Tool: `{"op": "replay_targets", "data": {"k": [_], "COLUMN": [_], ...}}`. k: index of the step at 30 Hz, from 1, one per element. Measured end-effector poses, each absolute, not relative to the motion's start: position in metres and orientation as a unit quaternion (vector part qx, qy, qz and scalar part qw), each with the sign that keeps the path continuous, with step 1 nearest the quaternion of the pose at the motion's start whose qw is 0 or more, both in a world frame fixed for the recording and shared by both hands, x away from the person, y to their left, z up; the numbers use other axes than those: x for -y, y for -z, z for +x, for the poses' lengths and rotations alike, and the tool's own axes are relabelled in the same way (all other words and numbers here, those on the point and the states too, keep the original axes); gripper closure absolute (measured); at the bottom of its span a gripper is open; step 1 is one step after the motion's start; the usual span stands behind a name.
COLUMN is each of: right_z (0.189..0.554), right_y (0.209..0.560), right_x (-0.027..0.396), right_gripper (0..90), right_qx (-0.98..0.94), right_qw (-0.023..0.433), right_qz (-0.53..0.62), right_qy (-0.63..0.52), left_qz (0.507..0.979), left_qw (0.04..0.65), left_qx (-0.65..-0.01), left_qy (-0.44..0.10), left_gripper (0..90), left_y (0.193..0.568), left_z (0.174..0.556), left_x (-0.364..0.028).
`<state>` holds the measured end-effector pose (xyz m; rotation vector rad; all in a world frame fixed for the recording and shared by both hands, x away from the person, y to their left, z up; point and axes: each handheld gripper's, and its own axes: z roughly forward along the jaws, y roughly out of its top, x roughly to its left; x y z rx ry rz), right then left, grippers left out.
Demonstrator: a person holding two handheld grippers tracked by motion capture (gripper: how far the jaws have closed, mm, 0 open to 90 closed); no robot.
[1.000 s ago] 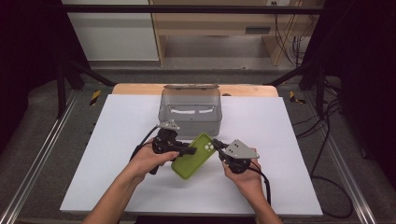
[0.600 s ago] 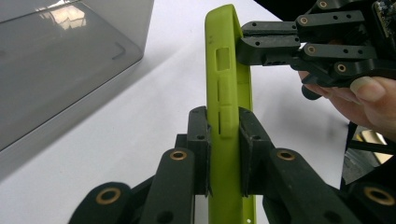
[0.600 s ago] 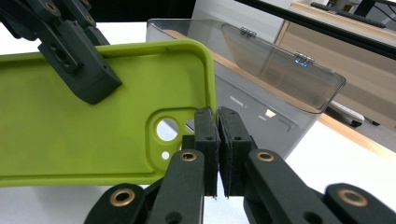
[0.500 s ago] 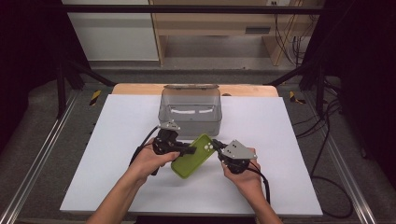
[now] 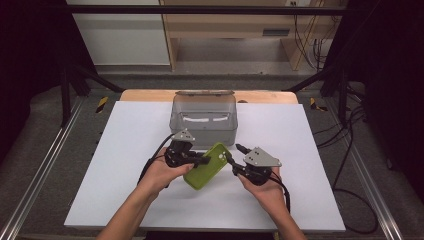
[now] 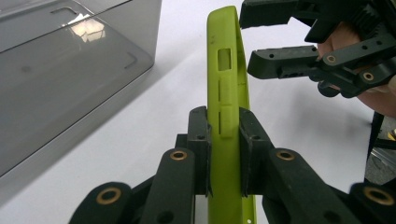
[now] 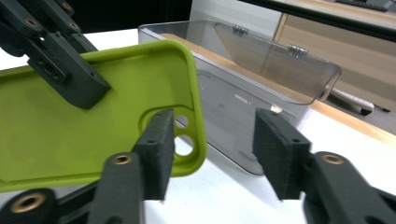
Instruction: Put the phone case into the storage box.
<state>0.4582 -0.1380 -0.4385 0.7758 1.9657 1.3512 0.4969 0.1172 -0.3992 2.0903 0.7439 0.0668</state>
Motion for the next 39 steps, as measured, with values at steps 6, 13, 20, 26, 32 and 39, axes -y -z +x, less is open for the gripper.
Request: {"op": "replay_targets", "data": {"k": [6,13,20,26,32,39], "right_z": [0.462,0.464,0.468,0.468,0.463,0.453], "right_y": [0.441,0.443,0.446,0.45,0.451,0.449], "right_x": [0.141,0.142,0.147,0.156,0.169,0.188], "right_gripper": [37.4,27.1,15.9,9.6,9.7,7.4], "right_qx": [-0.744,-0.747,-0.751,-0.743,-0.731,-0.713], "right_qw": [0.302,0.295,0.278,0.273,0.283,0.309], "right_qz": [0.304,0.31,0.332,0.363,0.376,0.374], "right_qy": [-0.513,-0.509,-0.498,-0.491,-0.495,-0.506], "left_qz": [0.838,0.833,0.821,0.802,0.782,0.752], "left_qw": [0.453,0.457,0.467,0.485,0.501,0.524], "left_qx": [-0.304,-0.308,-0.318,-0.333,-0.351,-0.371], "left_qy": [-0.038,-0.053,-0.081,-0.105,-0.121,-0.151], "left_gripper": [77.9,77.9,77.9,77.8,77.8,77.8], "left_y": [0.398,0.396,0.391,0.383,0.375,0.361], "left_z": [0.497,0.495,0.492,0.486,0.483,0.478], "left_x": [-0.118,-0.12,-0.122,-0.122,-0.124,-0.125]}}
